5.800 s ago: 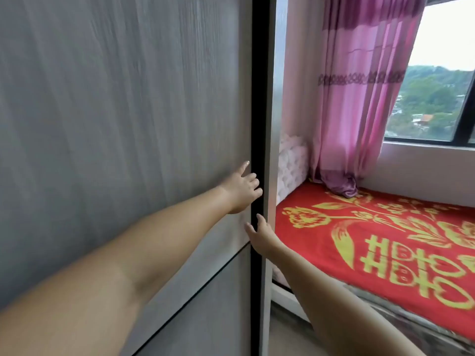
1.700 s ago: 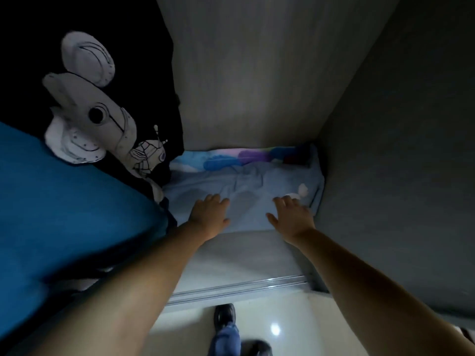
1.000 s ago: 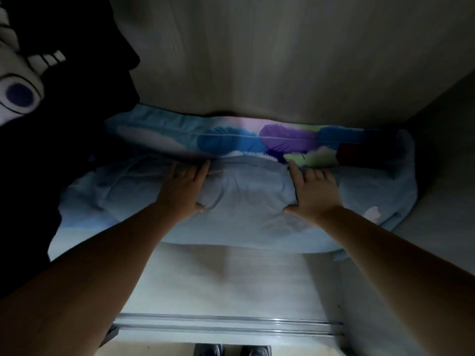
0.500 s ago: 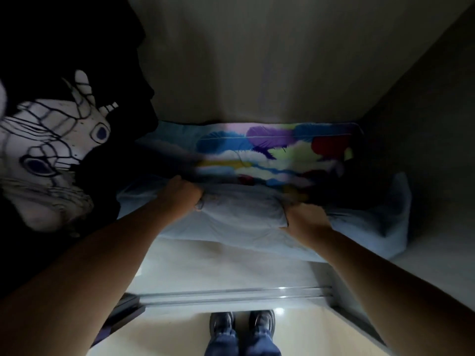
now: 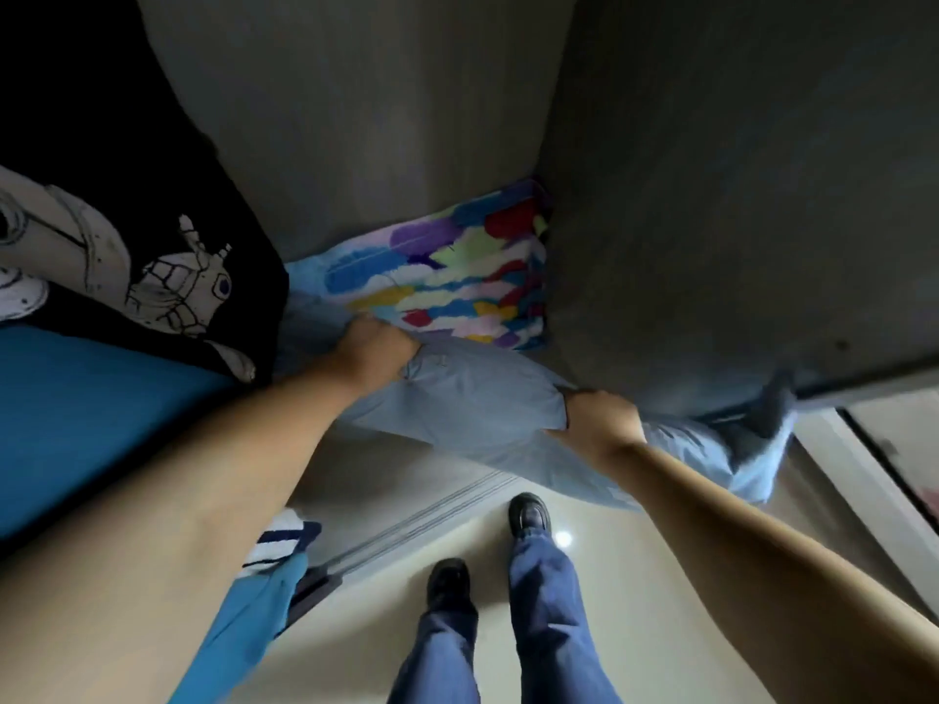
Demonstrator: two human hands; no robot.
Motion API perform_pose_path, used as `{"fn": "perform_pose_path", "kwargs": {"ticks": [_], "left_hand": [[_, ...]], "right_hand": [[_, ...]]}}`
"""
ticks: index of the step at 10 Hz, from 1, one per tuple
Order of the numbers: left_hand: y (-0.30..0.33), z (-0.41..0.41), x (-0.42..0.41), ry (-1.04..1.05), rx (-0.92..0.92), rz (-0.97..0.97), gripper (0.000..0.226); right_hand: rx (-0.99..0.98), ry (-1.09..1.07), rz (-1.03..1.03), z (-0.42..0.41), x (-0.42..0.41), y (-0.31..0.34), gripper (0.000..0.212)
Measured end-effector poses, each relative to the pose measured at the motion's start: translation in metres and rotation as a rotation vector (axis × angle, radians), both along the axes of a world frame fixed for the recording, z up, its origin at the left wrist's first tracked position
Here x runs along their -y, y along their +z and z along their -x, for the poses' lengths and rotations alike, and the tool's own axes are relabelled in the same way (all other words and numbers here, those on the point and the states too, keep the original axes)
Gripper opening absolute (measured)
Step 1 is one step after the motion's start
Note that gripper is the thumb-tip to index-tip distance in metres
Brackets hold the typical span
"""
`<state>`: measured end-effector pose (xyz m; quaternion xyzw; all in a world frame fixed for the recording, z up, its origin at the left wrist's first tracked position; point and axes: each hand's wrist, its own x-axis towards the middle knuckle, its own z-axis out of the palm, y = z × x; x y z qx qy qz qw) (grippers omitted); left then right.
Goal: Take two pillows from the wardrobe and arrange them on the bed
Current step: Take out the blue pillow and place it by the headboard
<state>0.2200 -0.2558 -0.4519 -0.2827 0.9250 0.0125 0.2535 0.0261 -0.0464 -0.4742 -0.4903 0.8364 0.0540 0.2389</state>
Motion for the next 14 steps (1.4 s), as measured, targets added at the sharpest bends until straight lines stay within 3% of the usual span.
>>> {"fn": "perform_pose_path", "kwargs": {"ticks": [1, 2, 3, 4, 5, 10, 14], "left_hand": [[0.021, 0.012, -0.035, 0.388, -0.226, -0.289, 0.017], [0.037, 0.034, -0.067, 0.162, -0.282, -0.261, 0.029], [0.054, 0.072, -0.096, -0.346, -0.012, -0.029, 0.019], [0.067, 0.095, -0.132, -0.386, -0.058, -0.019, 0.016], [0.087, 0.125, -0.187, -0.595, -0.055, 0.067, 0.021], [0.146, 0.277, -0.504, -0.892, -0.199, 0.010, 0.030], [0.191, 0.435, -0.573, -0.928, -0.232, -0.049, 0.043]], "right_hand": [[-0.062, -0.085, 0.022, -0.002, -0.051, 0.023, 0.042], [-0.124, -0.141, 0.005, 0.001, -0.100, 0.044, 0.041], [-0.149, -0.224, -0.002, 0.012, -0.147, 0.066, 0.030], [-0.164, -0.279, -0.014, 0.022, -0.194, 0.087, 0.033], [-0.202, -0.335, -0.011, 0.032, -0.253, 0.104, 0.026], [-0.337, -0.576, -0.062, 0.115, -0.588, 0.181, 0.024], [-0.477, -0.567, -0.173, 0.252, -0.655, 0.235, 0.029]]}}
